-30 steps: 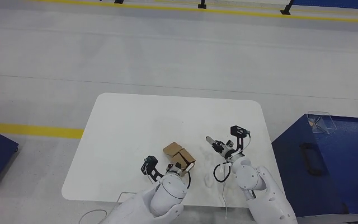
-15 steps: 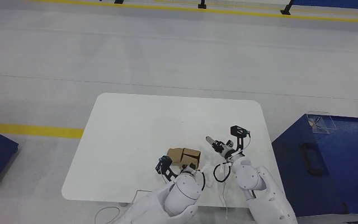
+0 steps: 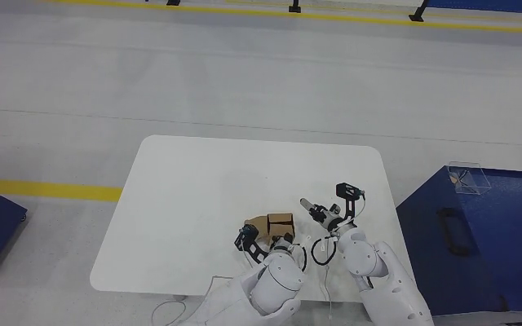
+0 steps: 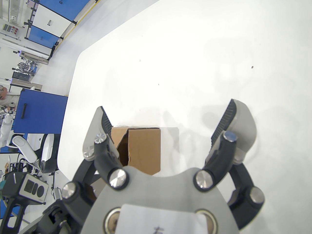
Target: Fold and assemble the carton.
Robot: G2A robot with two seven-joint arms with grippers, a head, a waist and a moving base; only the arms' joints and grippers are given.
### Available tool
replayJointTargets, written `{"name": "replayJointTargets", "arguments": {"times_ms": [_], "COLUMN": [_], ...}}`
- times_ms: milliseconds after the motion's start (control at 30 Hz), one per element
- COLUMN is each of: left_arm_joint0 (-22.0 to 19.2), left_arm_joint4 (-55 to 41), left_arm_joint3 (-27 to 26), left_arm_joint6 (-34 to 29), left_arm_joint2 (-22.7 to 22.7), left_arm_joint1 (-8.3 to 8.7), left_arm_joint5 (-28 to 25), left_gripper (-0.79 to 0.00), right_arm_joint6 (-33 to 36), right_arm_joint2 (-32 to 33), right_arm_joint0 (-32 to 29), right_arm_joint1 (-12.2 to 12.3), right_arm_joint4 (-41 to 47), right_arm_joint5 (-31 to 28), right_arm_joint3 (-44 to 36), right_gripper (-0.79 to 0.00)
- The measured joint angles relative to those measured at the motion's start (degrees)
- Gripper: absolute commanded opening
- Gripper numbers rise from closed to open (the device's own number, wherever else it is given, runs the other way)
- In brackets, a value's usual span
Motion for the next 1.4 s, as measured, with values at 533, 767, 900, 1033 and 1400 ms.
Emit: {"name": "replayJointTargets", "arguments": {"times_ms": [533,767,900,1033,1400], "left_arm_joint0": [-0.04,0.36,5.15,13.03,19.65], "left_arm_joint4": [-0.04,0.15,10.5,22.99,35.15], "left_arm_joint3": [0.02,-0.85,-6.71,-13.74,-14.85], "left_arm_joint6": [-0.12,-1.04,-6.71,-13.68,-21.36], "left_arm_joint2": [0.02,-0.41,-3.77,-8.35,-11.99], "left_arm_joint1": [0.01,0.15,2.76,6.58,9.5], "left_arm_joint5": [-0.03,-0.95,-14.23,-27.89,-39.77], "left_gripper": [0.0,0.0,0.0,0.0,0.0], "right_arm_joint6": [0.0,-0.29,-4.0,-5.08,-14.23], "right_arm_joint2": [0.0,-0.01,1.21,2.54,-1.26], "right_arm_joint0": [0.0,-0.13,-2.1,-4.4,-4.88], "right_arm_joint1": [0.0,0.0,0.11,0.59,0.22], "right_arm_joint4": [0.0,0.0,0.38,-1.43,-10.85], "right_arm_joint5": [0.0,-0.28,-3.7,-8.72,-13.9], "right_arm_joint3": [0.0,-0.1,-1.02,-1.16,3.03], "right_gripper": [0.0,0.0,0.0,0.0,0.0]}}
